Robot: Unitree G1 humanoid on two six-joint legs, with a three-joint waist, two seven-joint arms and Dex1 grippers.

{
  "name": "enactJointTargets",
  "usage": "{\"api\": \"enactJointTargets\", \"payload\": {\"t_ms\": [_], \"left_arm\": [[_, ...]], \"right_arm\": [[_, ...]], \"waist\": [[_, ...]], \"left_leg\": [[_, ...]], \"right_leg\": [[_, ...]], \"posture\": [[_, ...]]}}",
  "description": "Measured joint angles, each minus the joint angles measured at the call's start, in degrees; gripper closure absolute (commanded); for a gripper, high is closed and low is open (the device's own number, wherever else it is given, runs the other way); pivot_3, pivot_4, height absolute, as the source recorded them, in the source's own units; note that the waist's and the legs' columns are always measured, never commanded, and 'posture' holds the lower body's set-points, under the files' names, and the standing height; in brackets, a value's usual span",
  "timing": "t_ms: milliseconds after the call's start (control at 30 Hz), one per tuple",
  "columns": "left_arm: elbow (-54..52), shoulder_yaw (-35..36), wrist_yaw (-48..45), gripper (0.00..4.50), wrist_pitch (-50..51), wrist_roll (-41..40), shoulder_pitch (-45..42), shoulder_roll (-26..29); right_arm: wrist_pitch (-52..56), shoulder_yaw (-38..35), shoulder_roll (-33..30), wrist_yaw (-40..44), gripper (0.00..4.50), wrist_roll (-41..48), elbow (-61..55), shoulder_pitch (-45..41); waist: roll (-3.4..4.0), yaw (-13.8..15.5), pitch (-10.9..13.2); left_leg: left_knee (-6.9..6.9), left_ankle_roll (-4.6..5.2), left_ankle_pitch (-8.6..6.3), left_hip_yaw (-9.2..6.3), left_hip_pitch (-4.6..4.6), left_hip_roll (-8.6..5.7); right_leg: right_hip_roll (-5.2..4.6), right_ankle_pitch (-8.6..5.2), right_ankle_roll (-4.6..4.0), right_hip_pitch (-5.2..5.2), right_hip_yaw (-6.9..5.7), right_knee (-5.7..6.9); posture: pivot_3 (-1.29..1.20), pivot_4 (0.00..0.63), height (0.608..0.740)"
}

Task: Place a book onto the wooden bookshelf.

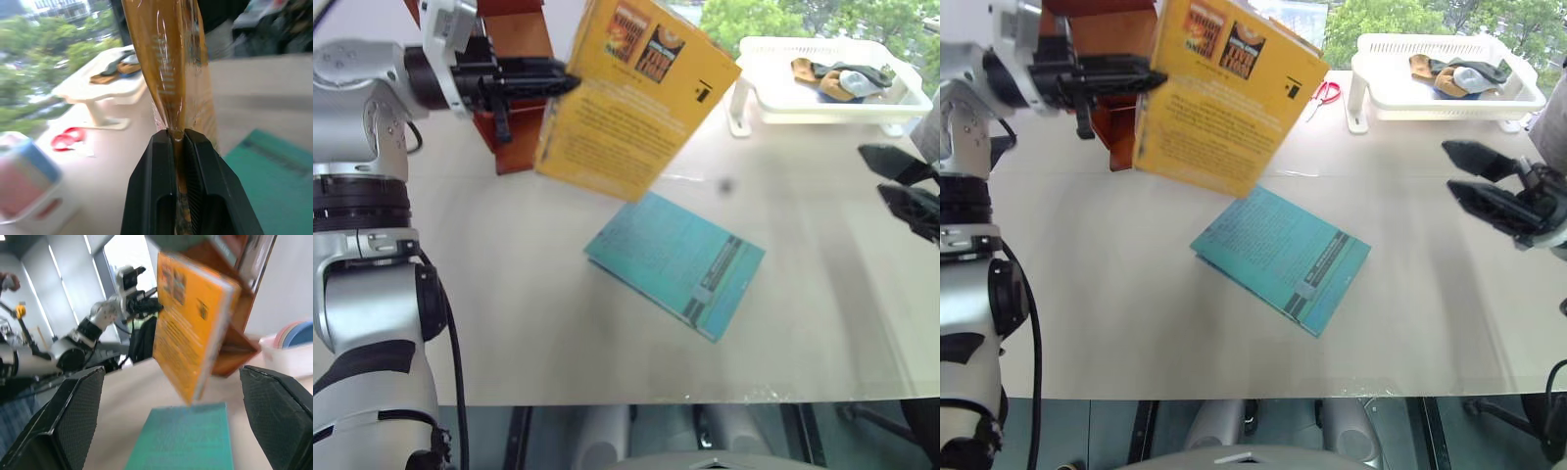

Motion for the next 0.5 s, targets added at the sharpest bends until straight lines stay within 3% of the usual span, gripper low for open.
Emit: {"api": "enactJointTargets", "payload": {"t_ms": [333,500], "left_arm": [[6.5,-6.4,15.6,4.49,-29.9,21.0,-9.8,2.2],[9.8,-7.3,20.2,4.49,-37.5,25.8,-11.4,2.5]], "right_arm": [[0.7,0.0,1.3,2.1,0.0,0.2,6.3,-3.4],[-0.1,0.2,2.1,3.0,0.0,-1.0,7.2,-4.2]], "waist": [[0.14,0.0,0.1],[0.17,-0.1,0.1]], "left_leg": [[-0.02,0.0,0.0,0.06,-0.04,-0.07],[-0.02,0.0,0.0,0.07,-0.05,-0.04]], "right_leg": [[0.0,0.0,0.0,-0.07,0.05,-0.01],[0.0,0.0,0.0,-0.07,0.05,0.01]], "posture": [[0.0,0.15,0.74],[0.0,0.15,0.74]]}}
